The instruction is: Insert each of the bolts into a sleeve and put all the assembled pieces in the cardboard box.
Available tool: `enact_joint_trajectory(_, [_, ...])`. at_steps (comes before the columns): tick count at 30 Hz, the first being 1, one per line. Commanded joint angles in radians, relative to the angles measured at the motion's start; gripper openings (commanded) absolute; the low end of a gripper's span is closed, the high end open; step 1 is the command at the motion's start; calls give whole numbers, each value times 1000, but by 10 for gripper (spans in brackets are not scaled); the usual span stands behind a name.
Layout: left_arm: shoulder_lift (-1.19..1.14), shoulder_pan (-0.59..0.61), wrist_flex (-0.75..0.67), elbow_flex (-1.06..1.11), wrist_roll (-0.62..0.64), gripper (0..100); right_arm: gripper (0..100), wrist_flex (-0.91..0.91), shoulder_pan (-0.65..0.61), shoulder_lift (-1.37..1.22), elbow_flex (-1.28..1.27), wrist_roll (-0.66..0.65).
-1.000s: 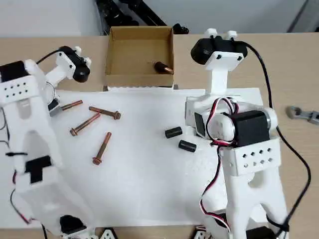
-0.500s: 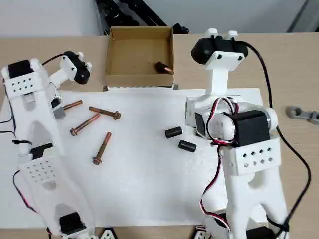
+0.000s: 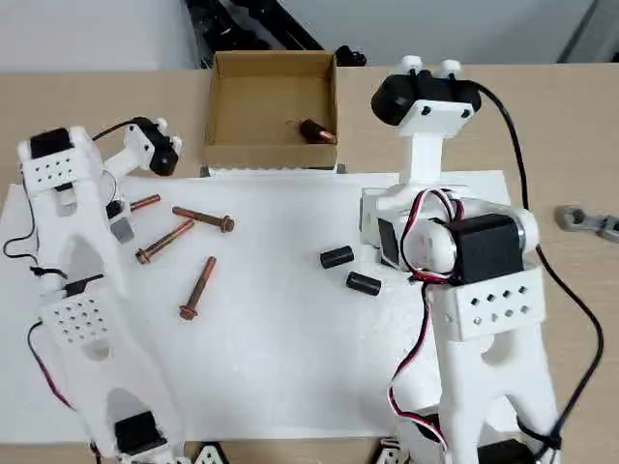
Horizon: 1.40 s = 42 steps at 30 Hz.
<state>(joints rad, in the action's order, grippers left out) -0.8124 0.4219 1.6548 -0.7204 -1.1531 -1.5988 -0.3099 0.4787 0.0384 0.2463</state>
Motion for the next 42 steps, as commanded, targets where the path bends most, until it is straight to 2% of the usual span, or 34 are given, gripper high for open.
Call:
enact_joint_trajectory(1, [-12, 15, -37, -42, -8, 159, 5, 1, -8, 25, 5, 9])
enact_joint_trajectory(10, [-61, 20, -11, -45, -8, 151, 5, 1, -8, 21, 5, 9])
enact_joint_trajectory(15, [-57, 17, 95, -166, -8, 2, 5, 1, -8, 21, 5, 9])
enact_joint_trajectory(19, [-54, 18, 100, -232, -8, 5, 5, 1, -8, 21, 5, 9])
enact_joint_trajectory(28, [-51, -31, 101, -229, -17, 5, 5, 1, -5, 21, 5, 11])
enact_joint_trajectory(34, [41, -46, 100, -209, -31, 9, 5, -1, -5, 28, 5, 9])
enact_joint_trajectory(39, [68, -29, 98, -217, 46, 102, 5, -1, -7, 24, 5, 9])
enact_joint_trajectory(42, [68, -26, 97, -219, 54, 115, 5, -1, -7, 21, 5, 9])
